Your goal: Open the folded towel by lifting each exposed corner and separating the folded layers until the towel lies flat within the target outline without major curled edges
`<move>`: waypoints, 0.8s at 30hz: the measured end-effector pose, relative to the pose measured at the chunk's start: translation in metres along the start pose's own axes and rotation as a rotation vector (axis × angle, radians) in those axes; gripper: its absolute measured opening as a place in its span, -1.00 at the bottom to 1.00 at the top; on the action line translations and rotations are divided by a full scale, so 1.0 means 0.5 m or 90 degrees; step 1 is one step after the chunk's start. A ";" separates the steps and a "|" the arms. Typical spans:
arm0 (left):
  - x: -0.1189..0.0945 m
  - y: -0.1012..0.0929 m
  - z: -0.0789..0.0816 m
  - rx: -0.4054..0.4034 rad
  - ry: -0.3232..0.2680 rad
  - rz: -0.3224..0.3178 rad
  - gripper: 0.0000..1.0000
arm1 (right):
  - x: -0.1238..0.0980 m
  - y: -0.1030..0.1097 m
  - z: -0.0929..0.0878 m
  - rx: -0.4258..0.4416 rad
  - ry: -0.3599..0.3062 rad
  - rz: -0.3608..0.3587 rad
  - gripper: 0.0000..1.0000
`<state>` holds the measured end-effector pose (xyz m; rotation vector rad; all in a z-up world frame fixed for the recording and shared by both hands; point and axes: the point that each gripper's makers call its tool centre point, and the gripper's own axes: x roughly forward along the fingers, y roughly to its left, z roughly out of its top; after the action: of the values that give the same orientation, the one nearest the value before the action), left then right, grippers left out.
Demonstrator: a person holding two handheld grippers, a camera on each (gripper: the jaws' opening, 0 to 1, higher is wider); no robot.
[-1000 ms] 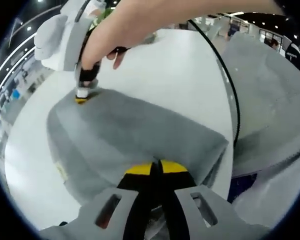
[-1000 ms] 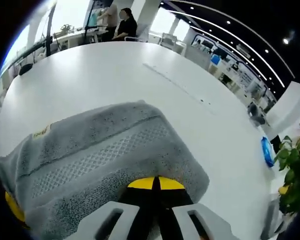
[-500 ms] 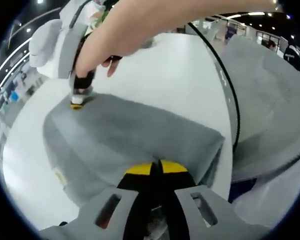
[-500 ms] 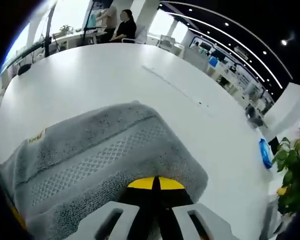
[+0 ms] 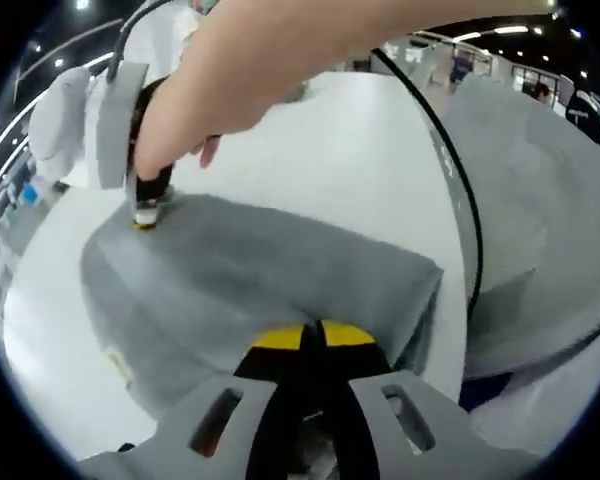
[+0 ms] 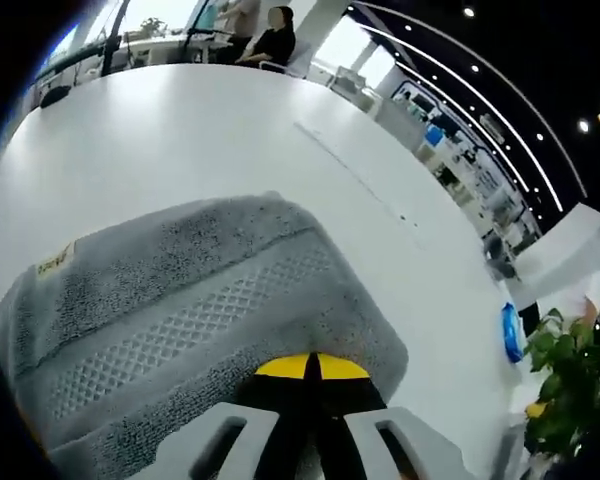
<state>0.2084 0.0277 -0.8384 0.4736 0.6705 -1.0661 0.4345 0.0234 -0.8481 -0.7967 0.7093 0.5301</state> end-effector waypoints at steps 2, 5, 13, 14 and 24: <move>0.003 -0.003 0.004 -0.075 -0.019 -0.028 -0.93 | 0.000 -0.001 0.001 -0.004 0.001 -0.003 -1.00; 0.003 -0.003 0.003 -0.089 -0.022 -0.035 -0.92 | 0.000 -0.001 0.002 -0.006 0.002 -0.004 -1.00; -0.045 0.010 0.007 -0.273 -0.086 -0.106 -0.89 | -0.021 -0.009 0.005 0.117 -0.045 0.019 -0.96; -0.050 0.012 0.010 -0.272 -0.093 -0.103 -0.87 | -0.027 -0.011 0.006 0.136 -0.050 0.015 -0.94; -0.227 0.148 -0.073 -0.507 -0.216 0.059 -0.85 | -0.164 0.183 0.091 0.040 -0.170 0.192 -0.98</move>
<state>0.2296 0.1544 -0.7820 -0.3553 0.6982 -0.6886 0.3368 0.1003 -0.8066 -0.5489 0.5977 0.8659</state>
